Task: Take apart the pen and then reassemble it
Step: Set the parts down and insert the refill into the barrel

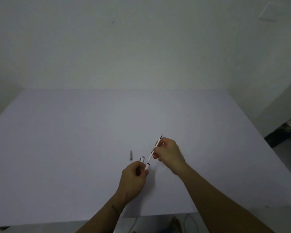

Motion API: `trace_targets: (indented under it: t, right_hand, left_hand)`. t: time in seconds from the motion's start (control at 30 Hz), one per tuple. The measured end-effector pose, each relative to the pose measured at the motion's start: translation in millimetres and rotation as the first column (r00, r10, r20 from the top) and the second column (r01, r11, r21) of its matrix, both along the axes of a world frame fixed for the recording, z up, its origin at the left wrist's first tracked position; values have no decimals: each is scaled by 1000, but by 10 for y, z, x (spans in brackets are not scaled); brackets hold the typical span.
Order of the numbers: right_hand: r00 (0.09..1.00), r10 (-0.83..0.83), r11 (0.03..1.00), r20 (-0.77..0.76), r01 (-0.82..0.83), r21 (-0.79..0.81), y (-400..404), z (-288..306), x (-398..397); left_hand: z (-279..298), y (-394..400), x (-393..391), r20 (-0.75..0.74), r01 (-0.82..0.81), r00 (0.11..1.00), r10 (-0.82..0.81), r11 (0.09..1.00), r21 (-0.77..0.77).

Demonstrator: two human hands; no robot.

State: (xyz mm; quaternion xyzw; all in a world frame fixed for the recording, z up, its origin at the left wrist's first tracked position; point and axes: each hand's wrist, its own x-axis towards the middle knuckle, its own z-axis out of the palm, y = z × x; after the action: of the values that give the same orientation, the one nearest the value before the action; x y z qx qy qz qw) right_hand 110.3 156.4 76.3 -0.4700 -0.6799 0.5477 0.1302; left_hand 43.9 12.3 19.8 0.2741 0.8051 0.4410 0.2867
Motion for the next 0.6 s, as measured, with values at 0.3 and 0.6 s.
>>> trace_targets:
  t: [0.3, 0.6]
  right_hand:
    - [1000, -5, 1000, 21, 4, 2, -89, 43, 1]
    - [938, 299, 954, 178, -298, -32, -321, -37, -109]
  left_hand:
    - [83, -45, -66, -22, 2, 1000, -1, 999, 38]
    - [21, -199, -127, 0, -20, 1000, 20, 999, 49]
